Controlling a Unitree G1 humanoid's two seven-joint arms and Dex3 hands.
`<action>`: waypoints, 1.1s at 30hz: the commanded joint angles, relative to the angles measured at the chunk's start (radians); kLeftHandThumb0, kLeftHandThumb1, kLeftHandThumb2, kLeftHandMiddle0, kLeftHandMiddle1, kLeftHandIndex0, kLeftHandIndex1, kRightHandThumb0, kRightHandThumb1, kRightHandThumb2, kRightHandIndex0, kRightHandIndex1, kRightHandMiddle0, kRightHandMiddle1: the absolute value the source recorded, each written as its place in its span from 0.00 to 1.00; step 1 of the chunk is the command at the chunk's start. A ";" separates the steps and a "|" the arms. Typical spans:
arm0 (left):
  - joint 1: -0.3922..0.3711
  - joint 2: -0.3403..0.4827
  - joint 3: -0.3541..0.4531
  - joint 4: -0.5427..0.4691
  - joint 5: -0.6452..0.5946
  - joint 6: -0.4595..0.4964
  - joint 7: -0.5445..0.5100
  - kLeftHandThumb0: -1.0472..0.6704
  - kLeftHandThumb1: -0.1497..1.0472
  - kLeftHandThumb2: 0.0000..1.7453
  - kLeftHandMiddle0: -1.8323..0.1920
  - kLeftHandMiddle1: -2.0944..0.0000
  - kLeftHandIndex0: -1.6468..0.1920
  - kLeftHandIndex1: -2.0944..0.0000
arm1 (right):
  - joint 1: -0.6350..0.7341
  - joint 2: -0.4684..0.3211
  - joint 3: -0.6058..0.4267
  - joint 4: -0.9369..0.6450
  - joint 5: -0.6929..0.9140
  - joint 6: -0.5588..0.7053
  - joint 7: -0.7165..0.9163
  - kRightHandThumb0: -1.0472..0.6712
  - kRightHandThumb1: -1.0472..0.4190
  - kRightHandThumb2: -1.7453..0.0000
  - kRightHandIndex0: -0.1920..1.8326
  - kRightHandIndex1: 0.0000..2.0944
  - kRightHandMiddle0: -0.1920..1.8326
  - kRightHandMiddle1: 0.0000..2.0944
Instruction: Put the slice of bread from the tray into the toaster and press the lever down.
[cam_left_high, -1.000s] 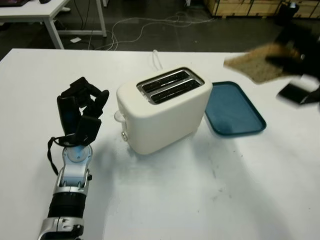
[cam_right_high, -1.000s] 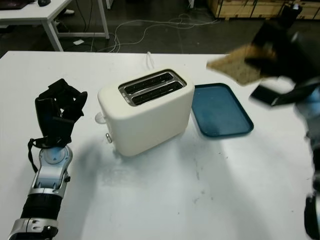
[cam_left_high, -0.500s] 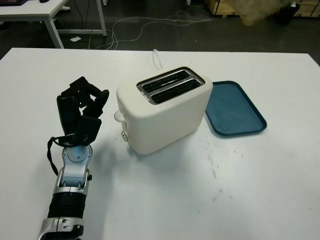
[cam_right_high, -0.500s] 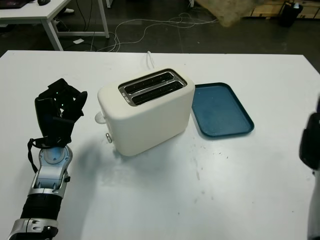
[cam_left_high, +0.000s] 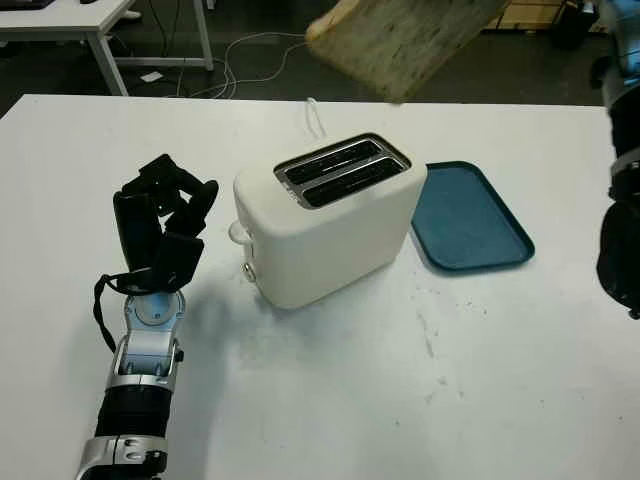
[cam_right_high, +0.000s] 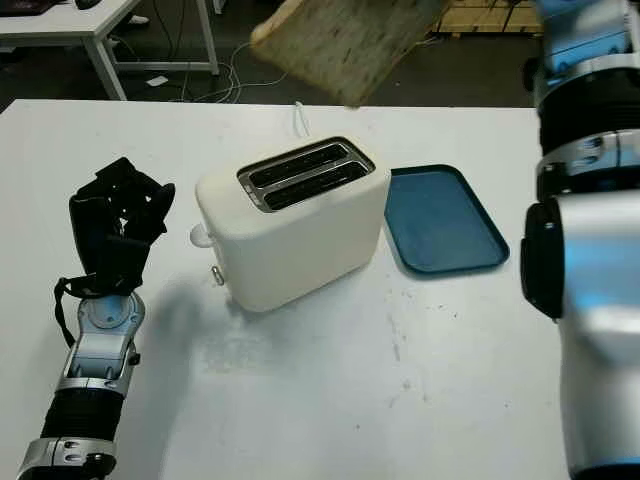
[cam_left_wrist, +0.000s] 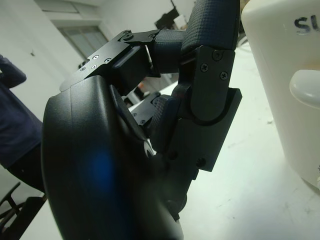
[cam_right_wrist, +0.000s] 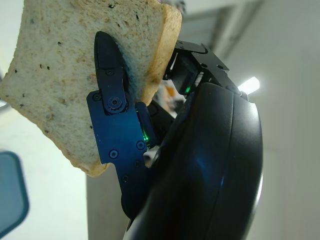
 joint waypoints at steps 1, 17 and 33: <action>0.011 -0.004 0.002 -0.011 0.003 0.007 0.007 0.04 0.89 0.11 0.34 0.21 0.39 0.29 | 0.024 0.006 0.008 -0.025 0.012 0.030 0.024 0.33 0.09 0.82 0.64 0.83 0.52 0.83; 0.010 -0.008 0.002 -0.008 -0.003 0.006 0.004 0.04 0.89 0.11 0.34 0.21 0.38 0.30 | 0.107 -0.003 0.059 -0.071 -0.014 0.066 0.078 0.33 0.09 0.78 0.59 0.83 0.48 0.83; 0.008 -0.005 -0.001 -0.011 0.008 0.006 0.005 0.05 0.89 0.11 0.34 0.21 0.39 0.30 | 0.121 0.018 0.098 -0.046 -0.030 0.067 0.094 0.31 0.09 0.78 0.62 0.83 0.50 0.83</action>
